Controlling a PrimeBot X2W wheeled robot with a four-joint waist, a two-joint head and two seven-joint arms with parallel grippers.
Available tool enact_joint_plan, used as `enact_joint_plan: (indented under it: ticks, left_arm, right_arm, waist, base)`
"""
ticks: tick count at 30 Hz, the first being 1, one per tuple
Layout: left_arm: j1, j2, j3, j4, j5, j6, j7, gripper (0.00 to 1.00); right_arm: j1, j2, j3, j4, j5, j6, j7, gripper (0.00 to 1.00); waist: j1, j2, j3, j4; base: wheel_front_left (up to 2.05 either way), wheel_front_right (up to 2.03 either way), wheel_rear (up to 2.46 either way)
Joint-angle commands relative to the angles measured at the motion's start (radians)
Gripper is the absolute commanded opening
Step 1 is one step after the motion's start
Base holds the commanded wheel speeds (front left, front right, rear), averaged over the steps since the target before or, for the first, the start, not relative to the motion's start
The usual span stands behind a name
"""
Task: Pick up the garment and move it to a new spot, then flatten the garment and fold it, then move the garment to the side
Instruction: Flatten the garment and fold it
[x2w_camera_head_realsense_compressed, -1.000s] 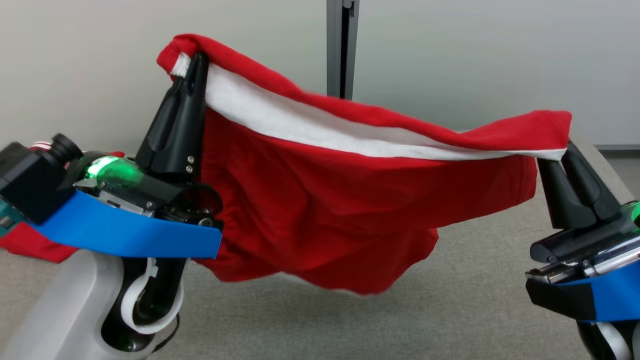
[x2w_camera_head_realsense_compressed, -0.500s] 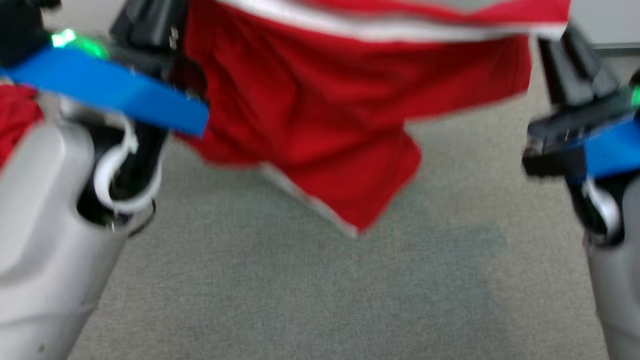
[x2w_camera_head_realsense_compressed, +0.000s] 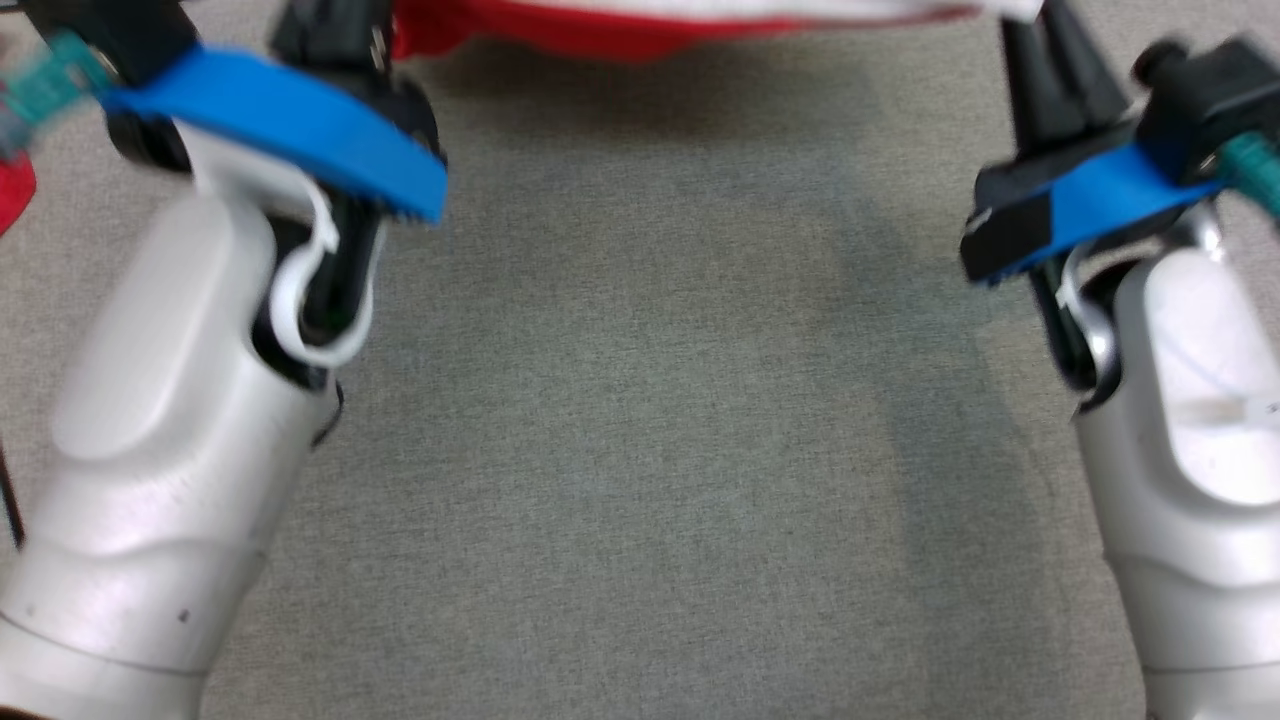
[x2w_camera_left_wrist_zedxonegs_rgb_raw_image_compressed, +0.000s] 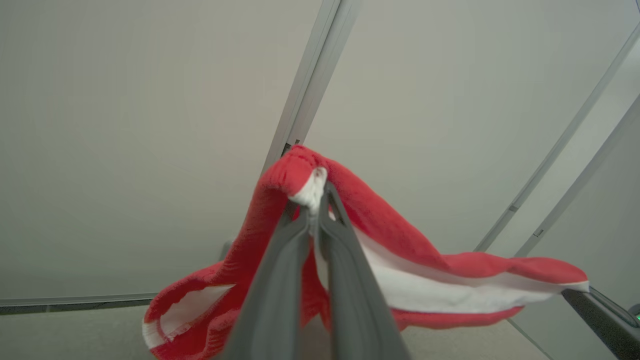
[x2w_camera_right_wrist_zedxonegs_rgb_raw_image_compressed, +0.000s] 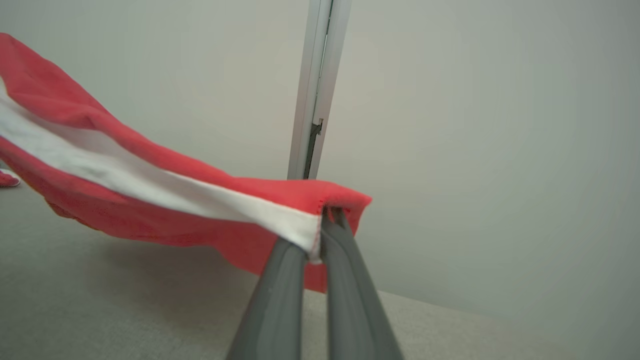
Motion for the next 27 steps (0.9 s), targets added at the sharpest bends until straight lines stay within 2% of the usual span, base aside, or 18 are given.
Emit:
enact_joint_plan:
  ticks: [1, 7, 12, 20, 24, 27]
  left_arm:
    - [0.035, -0.002, -0.011, 0.020, 0.009, -0.007, -0.015, 0.00]
    - [0.196, -0.011, -0.034, 0.073, 0.000, -0.018, -0.076, 0.00]
    - [0.311, -0.020, -0.045, 0.037, 0.015, -0.010, -0.114, 0.00]
    - [0.517, -0.030, -0.044, -0.097, 0.025, 0.025, -0.130, 0.00]
    - [0.634, -0.018, -0.058, -0.194, 0.024, 0.056, -0.130, 0.00]
    - [0.729, 0.004, -0.068, -0.285, 0.015, 0.096, -0.120, 0.00]
  right_arm:
    - [0.030, 0.003, 0.001, 0.032, 0.002, 0.000, -0.017, 0.00]
    - [0.141, 0.015, -0.010, 0.163, 0.027, 0.000, -0.074, 0.00]
    - [0.244, 0.017, -0.019, 0.179, 0.057, 0.000, -0.097, 0.00]
    - [0.454, 0.033, -0.060, 0.056, 0.078, 0.000, -0.092, 0.00]
    - [0.596, 0.047, -0.082, -0.063, 0.066, 0.000, -0.052, 0.00]
    - [0.718, 0.059, -0.103, -0.181, 0.067, 0.000, -0.008, 0.00]
  waist:
    - [-0.0003, -0.0004, 0.005, 0.006]
    - [-0.0003, -0.0004, -0.007, 0.019]
    - [-0.0003, -0.0004, -0.051, 0.038]
    - [-0.0003, -0.0004, -0.180, 0.058]
    - [-0.0003, -0.0004, -0.263, 0.062]
    - [-0.0003, -0.0004, -0.314, 0.061]
  base:
    - [0.00, 0.00, 0.00]
    - [0.00, 0.00, 0.00]
    - [0.00, 0.00, 0.00]
    - [0.00, 0.00, 0.00]
    - [0.00, 0.00, 0.00]
    - [0.00, 0.00, 0.00]
